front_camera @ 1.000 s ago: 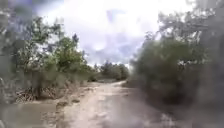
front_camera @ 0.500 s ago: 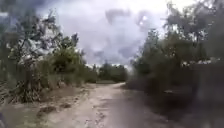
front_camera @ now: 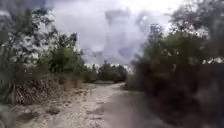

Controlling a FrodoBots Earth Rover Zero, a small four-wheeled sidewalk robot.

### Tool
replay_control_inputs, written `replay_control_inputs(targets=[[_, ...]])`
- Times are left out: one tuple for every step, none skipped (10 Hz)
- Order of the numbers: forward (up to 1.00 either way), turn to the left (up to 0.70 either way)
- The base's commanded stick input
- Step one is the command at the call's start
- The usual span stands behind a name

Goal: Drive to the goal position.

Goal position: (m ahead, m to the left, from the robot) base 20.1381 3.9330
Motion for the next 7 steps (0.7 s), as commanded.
replay_control_inputs(targets=[[0.85,0.0],[0.85,0.0],[0.85,0.0],[0.85,0.0],[0.85,0.0],[0.85,0.0],[0.85,0.0]])
